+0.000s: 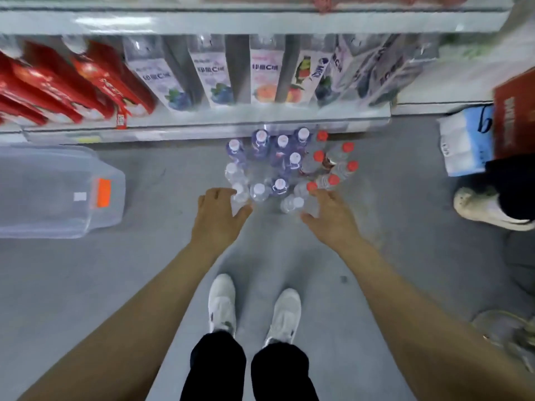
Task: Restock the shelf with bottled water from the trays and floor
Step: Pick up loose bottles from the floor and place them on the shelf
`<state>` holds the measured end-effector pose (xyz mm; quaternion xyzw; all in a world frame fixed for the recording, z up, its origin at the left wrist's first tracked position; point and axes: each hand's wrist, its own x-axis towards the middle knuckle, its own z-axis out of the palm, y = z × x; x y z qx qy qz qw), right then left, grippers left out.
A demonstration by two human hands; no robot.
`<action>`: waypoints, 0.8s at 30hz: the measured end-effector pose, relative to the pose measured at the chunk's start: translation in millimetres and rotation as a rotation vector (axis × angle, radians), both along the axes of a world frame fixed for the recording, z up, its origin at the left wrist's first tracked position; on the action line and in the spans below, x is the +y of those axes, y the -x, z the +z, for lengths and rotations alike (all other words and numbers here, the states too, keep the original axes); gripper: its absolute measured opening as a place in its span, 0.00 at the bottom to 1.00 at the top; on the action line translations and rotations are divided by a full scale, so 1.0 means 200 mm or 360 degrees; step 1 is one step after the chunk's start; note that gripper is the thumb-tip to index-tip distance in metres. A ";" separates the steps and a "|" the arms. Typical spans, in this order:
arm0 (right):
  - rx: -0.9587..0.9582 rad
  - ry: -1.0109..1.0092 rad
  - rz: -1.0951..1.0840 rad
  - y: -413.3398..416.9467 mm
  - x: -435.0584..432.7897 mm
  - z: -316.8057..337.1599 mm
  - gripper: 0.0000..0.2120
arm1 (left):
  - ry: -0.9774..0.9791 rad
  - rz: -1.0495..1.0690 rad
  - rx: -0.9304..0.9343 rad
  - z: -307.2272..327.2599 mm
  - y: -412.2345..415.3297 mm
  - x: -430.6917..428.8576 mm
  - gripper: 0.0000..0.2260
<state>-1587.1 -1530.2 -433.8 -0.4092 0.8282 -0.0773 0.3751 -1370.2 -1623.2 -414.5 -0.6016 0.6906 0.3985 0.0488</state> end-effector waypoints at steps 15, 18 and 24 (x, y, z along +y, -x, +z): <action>-0.0284 0.0300 -0.0738 -0.05 0.16 -1.26 0.36 | -0.0097 0.0656 0.0324 -1.27 0.08 -0.08 0.34; -0.0323 0.0396 -0.0837 -0.04 0.15 -1.38 0.35 | -0.0014 0.0651 0.0361 -1.38 0.09 -0.12 0.35; -0.0257 0.0445 -0.0947 -0.05 0.11 -1.48 0.31 | 0.0054 0.0593 0.0366 -1.47 0.07 -0.16 0.31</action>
